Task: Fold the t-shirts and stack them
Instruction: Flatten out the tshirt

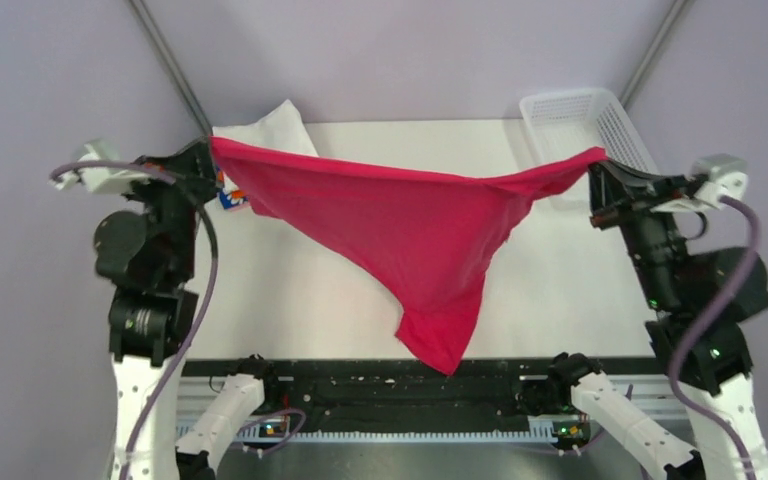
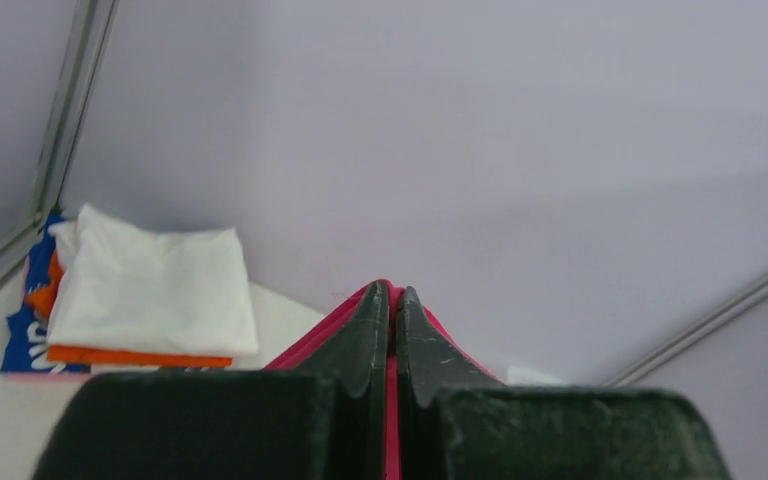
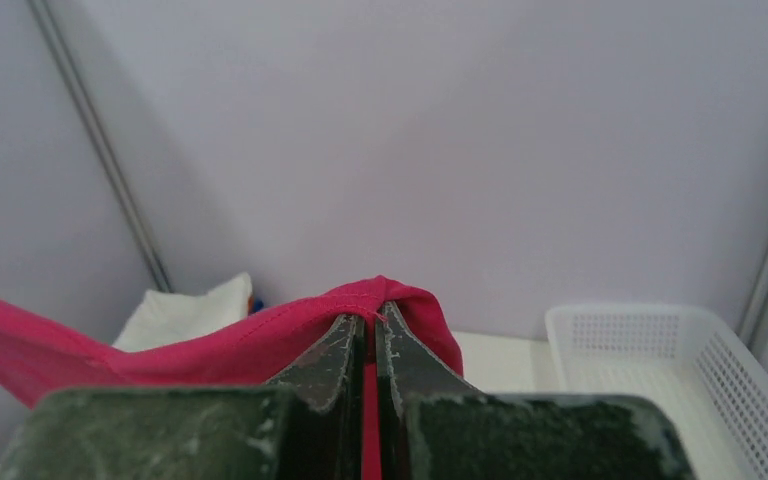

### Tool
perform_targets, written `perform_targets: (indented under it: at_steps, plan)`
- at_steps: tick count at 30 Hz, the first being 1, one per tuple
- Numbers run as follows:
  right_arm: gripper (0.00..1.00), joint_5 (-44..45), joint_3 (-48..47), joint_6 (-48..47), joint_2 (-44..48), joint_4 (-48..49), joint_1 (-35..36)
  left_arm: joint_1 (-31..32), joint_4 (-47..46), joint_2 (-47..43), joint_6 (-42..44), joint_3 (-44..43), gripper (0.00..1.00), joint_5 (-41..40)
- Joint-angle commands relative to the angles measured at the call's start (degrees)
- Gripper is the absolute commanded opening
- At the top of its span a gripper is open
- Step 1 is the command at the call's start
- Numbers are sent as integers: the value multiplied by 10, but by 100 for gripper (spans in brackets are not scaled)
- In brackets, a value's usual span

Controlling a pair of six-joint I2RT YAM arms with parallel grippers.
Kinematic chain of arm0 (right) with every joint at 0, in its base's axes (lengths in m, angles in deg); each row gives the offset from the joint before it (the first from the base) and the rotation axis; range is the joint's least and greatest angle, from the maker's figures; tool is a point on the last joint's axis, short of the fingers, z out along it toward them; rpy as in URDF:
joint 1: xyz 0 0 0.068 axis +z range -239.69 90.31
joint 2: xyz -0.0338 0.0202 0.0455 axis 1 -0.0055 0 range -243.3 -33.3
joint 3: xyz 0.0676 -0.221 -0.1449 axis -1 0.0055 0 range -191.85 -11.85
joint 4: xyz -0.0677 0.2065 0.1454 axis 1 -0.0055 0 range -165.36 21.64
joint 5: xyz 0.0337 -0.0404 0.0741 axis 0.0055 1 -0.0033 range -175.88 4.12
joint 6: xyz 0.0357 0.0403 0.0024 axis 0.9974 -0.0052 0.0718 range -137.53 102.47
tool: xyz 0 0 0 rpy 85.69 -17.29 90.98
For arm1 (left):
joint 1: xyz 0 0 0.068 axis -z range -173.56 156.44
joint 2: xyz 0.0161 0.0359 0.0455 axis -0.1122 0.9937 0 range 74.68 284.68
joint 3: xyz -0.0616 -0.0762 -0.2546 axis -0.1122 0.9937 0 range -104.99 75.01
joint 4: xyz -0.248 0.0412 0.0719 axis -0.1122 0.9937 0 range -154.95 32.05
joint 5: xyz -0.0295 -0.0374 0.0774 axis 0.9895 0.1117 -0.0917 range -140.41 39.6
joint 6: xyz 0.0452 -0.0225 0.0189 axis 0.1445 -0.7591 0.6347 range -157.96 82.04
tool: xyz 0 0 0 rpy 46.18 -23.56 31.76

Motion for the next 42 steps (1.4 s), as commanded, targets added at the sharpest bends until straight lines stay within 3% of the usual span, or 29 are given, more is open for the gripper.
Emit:
perform_targets:
  at_steps: [1, 5, 12, 16, 21, 31, 36, 42]
  plan:
    - [0, -91, -84, 21, 35, -71, -5, -1, 27, -36, 38, -78, 0, 34]
    - [0, -91, -158, 17, 43, -109, -5, -1, 64, -47, 50, -160, 0, 53]
    - [0, -152, -199, 17, 42, -116, -5, -1, 80, -38, 55, -219, 0, 77]
    - [0, -100, -197, 10, 29, -115, -4, -1, 74, -22, 58, -214, 0, 65]
    - [0, 27, -143, -6, -13, -86, -5, 0, 28, 28, 57, -139, 0, 8]
    - [0, 260, 34, -22, -190, 126, -7, -1, -138, 288, 53, -7, 0, -92]
    - [0, 250, 29, -2, -354, 178, -40, -1, -144, 453, 55, -66, 0, -129]
    - [0, 212, -71, 20, -565, 189, -74, -1, -112, 645, 32, -205, 0, -117]
